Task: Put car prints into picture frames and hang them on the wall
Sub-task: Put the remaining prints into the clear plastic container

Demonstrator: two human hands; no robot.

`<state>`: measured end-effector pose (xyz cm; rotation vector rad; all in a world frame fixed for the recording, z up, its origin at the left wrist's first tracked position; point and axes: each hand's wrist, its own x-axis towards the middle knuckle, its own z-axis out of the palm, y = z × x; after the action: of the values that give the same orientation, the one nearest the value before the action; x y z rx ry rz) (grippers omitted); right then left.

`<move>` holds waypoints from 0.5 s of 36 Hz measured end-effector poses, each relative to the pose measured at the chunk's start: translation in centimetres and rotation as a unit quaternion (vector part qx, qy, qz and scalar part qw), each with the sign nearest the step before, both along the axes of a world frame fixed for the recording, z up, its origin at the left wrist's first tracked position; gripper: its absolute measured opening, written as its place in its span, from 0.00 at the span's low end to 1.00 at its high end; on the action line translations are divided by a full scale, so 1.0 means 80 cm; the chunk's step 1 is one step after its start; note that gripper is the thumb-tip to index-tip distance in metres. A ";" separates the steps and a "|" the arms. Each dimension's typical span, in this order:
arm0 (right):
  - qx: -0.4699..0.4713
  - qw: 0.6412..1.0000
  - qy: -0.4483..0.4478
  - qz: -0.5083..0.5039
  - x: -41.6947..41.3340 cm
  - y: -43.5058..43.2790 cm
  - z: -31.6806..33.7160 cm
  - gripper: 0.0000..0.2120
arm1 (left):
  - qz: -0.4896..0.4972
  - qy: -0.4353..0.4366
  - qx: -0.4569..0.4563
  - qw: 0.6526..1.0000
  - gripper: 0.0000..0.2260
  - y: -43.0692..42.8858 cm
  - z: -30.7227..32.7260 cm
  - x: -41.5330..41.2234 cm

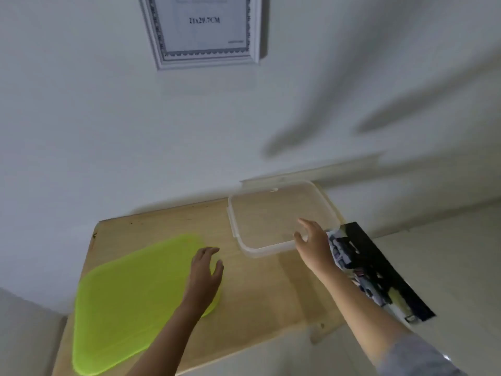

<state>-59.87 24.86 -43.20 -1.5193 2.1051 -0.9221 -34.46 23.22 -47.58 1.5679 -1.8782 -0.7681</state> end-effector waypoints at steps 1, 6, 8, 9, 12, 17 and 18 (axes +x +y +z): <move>0.001 1.000 -0.004 -0.011 -0.023 0.006 0.001 0.18 | -0.029 0.002 0.010 1.000 0.17 0.006 0.000 -0.026; 0.037 0.996 -0.032 -0.077 -0.154 0.066 -0.012 0.18 | -0.142 -0.018 0.014 0.990 0.13 0.043 -0.028 -0.171; 0.074 0.993 -0.021 -0.085 -0.199 0.091 -0.030 0.19 | -0.160 -0.030 0.028 0.986 0.16 0.055 -0.042 -0.223; 0.095 0.992 -0.019 -0.087 -0.219 0.103 -0.040 0.20 | -0.166 -0.041 0.040 0.984 0.17 0.059 -0.050 -0.244; 0.145 0.985 -0.012 -0.089 -0.263 0.131 -0.072 0.21 | -0.157 -0.066 0.074 0.983 0.21 0.069 -0.068 -0.297; 0.187 0.978 -0.006 -0.093 -0.300 0.148 -0.109 0.22 | -0.125 -0.129 0.099 0.979 0.25 0.080 -0.089 -0.347; 0.193 0.976 -0.010 -0.095 -0.303 0.148 -0.113 0.22 | -0.118 -0.140 0.097 0.978 0.25 0.082 -0.093 -0.351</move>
<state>-84.13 36.71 -52.23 -1.1242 2.2802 -0.5375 -62.58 29.81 -55.04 1.6598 -2.2852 -0.8947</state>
